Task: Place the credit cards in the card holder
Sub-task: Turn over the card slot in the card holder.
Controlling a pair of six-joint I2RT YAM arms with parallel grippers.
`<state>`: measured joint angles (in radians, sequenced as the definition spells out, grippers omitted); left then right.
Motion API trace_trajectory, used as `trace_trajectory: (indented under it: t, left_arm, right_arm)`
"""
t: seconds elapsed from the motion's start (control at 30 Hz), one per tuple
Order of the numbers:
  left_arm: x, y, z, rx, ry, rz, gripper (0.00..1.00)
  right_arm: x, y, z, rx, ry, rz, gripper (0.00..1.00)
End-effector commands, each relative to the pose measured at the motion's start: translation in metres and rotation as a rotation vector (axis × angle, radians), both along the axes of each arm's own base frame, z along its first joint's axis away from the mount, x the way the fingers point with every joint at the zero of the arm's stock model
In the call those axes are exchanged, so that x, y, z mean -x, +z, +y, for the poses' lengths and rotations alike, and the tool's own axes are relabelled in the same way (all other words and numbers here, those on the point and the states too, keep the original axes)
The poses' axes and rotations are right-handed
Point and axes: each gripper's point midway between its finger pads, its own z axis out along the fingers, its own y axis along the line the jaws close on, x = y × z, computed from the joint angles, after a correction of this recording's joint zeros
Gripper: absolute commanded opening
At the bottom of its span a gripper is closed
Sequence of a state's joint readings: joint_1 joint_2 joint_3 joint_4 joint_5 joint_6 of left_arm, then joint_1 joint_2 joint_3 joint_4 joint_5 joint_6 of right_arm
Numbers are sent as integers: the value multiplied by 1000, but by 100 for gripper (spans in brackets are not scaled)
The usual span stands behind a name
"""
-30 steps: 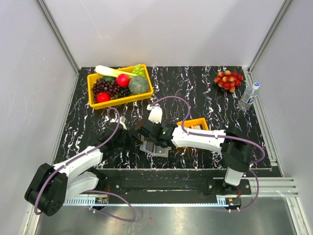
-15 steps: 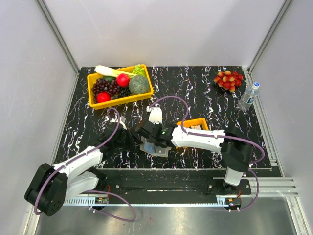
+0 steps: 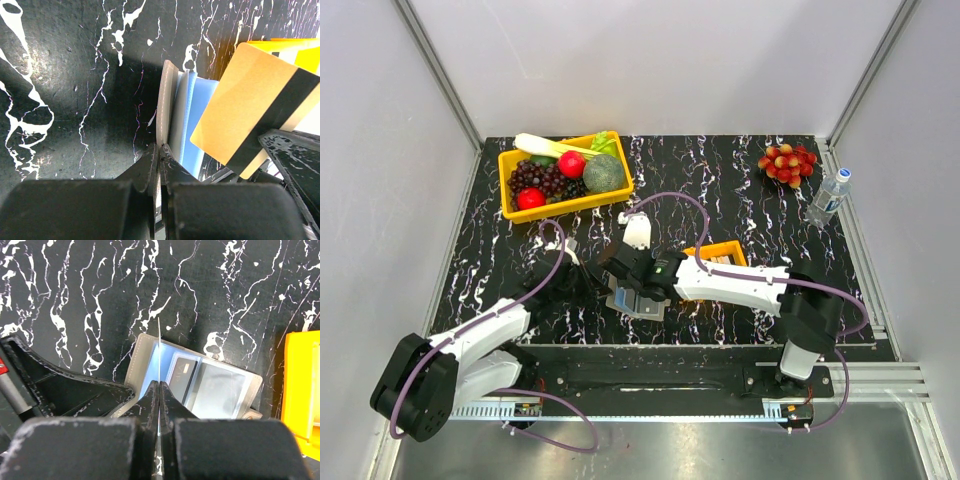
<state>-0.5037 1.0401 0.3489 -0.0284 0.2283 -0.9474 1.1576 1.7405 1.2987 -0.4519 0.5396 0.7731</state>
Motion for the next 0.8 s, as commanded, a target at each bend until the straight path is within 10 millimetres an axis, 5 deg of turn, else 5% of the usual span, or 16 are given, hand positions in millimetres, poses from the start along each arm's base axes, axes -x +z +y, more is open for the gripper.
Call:
trace_trajectory:
  t: [0.0,0.47,0.77]
  left_arm:
    - [-6,8,-2,16,8,-39,0]
    - [-5,7,-2,18,11,-40,0]
    - [-5,8,-2,18,10,-42,0]
  right_arm:
    - [-6,36,10,-83,-5,-69,0]
    - [-10,62,14,-169,4,-129,0]
    - [-5,27,5,-94,-40,-55,0]
